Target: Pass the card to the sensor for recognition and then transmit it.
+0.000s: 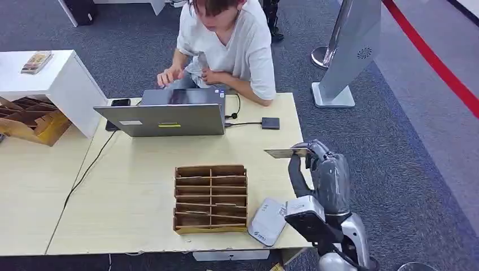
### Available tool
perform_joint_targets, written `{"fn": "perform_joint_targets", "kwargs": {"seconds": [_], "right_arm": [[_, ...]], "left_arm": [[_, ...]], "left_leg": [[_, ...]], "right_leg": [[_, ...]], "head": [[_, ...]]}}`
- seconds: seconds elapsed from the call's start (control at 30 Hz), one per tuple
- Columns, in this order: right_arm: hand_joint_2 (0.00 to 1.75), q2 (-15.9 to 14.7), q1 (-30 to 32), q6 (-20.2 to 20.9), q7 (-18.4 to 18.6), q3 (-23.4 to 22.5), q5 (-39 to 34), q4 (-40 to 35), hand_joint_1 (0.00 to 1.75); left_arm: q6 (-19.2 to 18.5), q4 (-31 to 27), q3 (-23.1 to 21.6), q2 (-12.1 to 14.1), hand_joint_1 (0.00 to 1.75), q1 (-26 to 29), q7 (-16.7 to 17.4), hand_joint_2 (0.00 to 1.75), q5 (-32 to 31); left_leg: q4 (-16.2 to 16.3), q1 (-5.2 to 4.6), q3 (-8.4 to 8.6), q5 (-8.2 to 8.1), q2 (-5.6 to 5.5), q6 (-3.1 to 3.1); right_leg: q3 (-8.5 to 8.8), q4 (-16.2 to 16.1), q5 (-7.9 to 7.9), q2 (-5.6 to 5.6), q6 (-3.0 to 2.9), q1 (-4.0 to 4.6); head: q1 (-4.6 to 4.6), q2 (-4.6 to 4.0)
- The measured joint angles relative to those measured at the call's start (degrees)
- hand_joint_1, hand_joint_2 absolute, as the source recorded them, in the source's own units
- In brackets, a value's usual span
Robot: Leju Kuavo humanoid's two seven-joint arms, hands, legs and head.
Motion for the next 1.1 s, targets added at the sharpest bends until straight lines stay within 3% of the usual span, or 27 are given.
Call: {"fn": "perform_joint_targets", "kwargs": {"seconds": [0.27,0.47,0.73,1.1], "right_arm": [[1.75,-0.1,1.7,13.7,-1.1,-0.9,-14.4,0.0,1.75],[1.75,-1.2,3.5,19.4,0.1,-1.5,-18.9,0.0,1.75],[1.75,-3.9,8.0,21.4,3.3,-2.3,-19.7,0.1,1.75],[1.75,-9.3,11.2,20.9,8.9,-0.9,-19.7,1.0,1.75]], "left_arm": [[0.1,0.0,0.0,0.1,0.0,0.1,-0.5,0.0,0.3],[0.4,0.0,0.1,0.2,0.0,0.2,-1.2,0.0,1.2],[1.2,0.0,0.5,0.4,0.0,0.7,-2.0,0.0,2.4],[1.6,0.0,1.6,0.8,0.0,0.7,-3.4,0.0,3.1]], "left_leg": [[0.0,0.0,-0.01,0.0,0.0,0.0],[0.0,0.0,-0.01,0.0,-0.01,0.0],[0.0,0.0,-0.03,-0.03,-0.01,-0.01],[0.0,0.0,-0.04,-0.03,-0.01,0.0]], "right_leg": [[-0.01,0.0,0.0,0.0,0.0,0.0],[-0.01,0.0,0.0,-0.01,0.0,0.0],[-0.02,0.0,-0.02,-0.01,0.01,0.0],[-0.01,0.0,-0.02,-0.01,0.01,0.0]], "head": [[-0.02,0.0],[0.0,0.0],[0.0,0.0],[0.0,0.0]]}}
